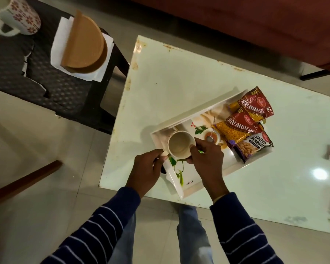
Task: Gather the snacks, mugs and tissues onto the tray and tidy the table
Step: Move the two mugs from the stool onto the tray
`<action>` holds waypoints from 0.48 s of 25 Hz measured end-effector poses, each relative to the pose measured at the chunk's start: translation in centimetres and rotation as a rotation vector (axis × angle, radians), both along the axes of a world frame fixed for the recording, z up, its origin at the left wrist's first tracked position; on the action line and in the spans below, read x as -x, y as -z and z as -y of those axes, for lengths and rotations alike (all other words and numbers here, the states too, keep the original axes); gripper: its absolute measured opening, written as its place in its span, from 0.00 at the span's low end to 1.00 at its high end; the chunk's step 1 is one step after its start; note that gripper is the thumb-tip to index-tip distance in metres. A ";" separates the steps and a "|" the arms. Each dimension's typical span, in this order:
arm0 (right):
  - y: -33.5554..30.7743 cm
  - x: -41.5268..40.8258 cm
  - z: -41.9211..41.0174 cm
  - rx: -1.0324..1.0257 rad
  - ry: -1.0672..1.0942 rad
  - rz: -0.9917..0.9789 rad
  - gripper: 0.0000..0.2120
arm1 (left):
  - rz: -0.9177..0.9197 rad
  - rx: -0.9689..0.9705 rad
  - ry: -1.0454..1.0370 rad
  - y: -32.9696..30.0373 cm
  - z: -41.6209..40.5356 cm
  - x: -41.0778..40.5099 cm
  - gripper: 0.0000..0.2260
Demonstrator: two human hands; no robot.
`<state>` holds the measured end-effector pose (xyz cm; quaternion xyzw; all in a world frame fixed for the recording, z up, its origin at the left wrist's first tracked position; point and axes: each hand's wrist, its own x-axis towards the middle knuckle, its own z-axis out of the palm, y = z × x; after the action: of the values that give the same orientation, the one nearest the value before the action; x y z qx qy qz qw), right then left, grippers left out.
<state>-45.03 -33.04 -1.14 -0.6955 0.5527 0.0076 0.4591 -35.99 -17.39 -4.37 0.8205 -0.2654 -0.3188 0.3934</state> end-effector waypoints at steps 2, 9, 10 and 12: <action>-0.2 -0.3 0.2 -0.028 -0.011 -0.061 0.12 | -0.017 -0.009 -0.017 0.1 -0.2 -0.4 0.07; -4.3 -4.6 0.2 0.287 -0.144 -0.068 0.24 | -0.018 -0.017 -0.331 -2.6 -4.3 -8.0 0.16; -5.2 -6.8 -0.2 0.250 -0.154 -0.027 0.25 | 0.060 -0.010 -0.402 -3.2 -5.3 -10.4 0.13; -6.5 -11.6 -1.3 0.205 -0.221 0.057 0.27 | 0.165 -0.002 -0.574 -4.4 -7.3 -15.5 0.08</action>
<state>-33.40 -31.72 5.35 -0.7953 0.4571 -0.0182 0.3977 -20.49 -10.06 0.04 0.8855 -0.0535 -0.1269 0.4438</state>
